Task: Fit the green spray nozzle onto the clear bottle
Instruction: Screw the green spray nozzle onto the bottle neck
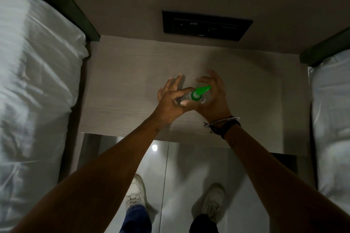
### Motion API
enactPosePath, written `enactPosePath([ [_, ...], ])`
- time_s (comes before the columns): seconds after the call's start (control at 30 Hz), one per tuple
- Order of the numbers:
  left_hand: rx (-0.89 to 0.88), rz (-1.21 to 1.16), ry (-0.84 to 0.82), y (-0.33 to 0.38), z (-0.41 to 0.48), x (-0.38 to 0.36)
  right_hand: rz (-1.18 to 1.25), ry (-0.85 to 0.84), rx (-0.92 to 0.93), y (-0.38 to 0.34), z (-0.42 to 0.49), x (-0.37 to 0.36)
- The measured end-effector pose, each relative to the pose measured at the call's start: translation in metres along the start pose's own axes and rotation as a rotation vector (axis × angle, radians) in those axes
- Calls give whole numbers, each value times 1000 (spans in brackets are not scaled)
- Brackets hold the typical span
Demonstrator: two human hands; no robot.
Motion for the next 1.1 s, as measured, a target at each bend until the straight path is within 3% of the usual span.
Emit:
enactPosePath([
  [0.13,-2,-42,-22,-1,0,-1,-5,-77,37,6,-4,-3],
  [0.33,5,-18,4,0,1,-2,-10,100,-35,3,-3,4],
  [0.5,14,-11,-34,0,2,-3,31,-33,62,2,-10,-5],
  [0.7,4,-18,-49,-1,2,-5,-68,141,26,2,-5,7],
  [0.93,11,-17,-62,-4,4,-6,-48,-57,114,11,-6,-5],
  [1.1,11,-35,-49,-4,5,-5,-95,-25,152,6,0,1],
])
Point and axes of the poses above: each hand's wrist, its own z-axis towards the middle knuckle, its own x-axis out of the back of the hand, y = z × x, the point moved 8 cm from there along z, towards the middle knuckle, and after that the axes turned 2 degrees about -x, right-handed, at the moved point
